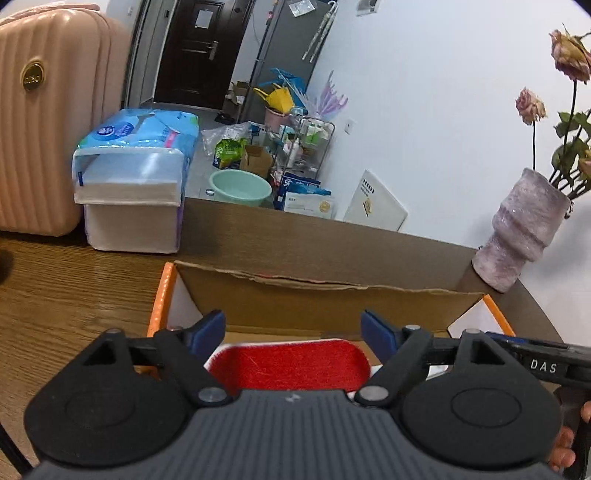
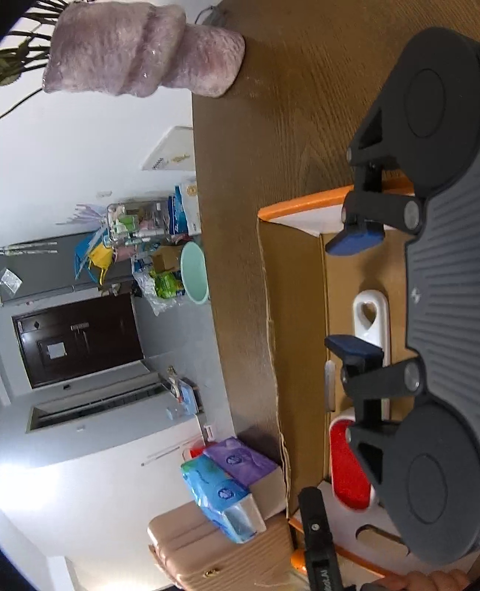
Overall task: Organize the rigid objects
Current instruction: 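Carry the lint brush with the left tool into the box and release, then withdraw the left tool from the box back over the table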
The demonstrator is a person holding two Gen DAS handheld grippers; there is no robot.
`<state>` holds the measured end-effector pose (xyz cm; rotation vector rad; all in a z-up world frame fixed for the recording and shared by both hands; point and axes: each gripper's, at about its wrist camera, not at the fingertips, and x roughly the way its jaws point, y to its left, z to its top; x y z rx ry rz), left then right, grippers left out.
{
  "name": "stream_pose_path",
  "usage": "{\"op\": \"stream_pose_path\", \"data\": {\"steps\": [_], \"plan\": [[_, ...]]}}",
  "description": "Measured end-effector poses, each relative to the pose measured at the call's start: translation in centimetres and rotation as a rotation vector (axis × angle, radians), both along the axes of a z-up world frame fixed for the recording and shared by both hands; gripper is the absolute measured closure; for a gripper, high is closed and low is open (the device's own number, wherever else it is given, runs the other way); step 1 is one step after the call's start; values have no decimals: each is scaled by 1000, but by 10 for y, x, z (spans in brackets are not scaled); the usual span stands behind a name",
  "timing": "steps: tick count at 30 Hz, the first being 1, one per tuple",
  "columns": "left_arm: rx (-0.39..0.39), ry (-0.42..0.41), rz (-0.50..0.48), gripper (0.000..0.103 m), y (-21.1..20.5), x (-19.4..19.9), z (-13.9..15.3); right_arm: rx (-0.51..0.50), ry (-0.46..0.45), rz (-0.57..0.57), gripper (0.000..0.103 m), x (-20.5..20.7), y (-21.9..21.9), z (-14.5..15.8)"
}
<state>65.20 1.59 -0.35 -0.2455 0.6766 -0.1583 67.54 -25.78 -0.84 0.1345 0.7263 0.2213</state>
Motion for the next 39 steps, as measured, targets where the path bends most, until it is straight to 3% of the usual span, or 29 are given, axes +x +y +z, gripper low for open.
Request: {"op": "stream_pose_path", "data": {"steps": [3, 7, 11, 15, 20, 24, 29, 31, 33, 35, 39], "plan": [[11, 7, 19, 18, -1, 0, 1, -24, 6, 0, 48, -4, -2, 0], [14, 15, -31, 9, -6, 2, 1, -87, 0, 20, 41, -10, 4, 0], [74, -66, 19, 9, -10, -19, 19, -142, -16, 5, 39, -15, 10, 5], [44, -65, -26, 2, 1, -51, 58, -119, -68, -58, 25, -42, 1, 43], [192, -163, -52, 0, 6, -112, 105, -129, -164, -58, 17, -98, -7, 104], [242, -294, -42, 0, 12, -171, 123, -129, -233, -29, 15, -150, -9, 129], [263, -418, 21, 0, 17, -238, 129, -124, -310, 0, 15, -213, -6, 129], [256, -484, 57, 0, 18, -268, 126, -113, -396, 6, 15, -243, -7, 127], [248, -540, 84, 0, 18, -295, 120, -93, -513, -10, 3, -274, -12, 119], [243, -591, 117, 0, 17, -323, 112, -87, -614, -31, 0, -303, -16, 108], [254, -667, 114, 0, 12, -379, 91, -121, -659, -47, 0, -348, -14, 83]]}}
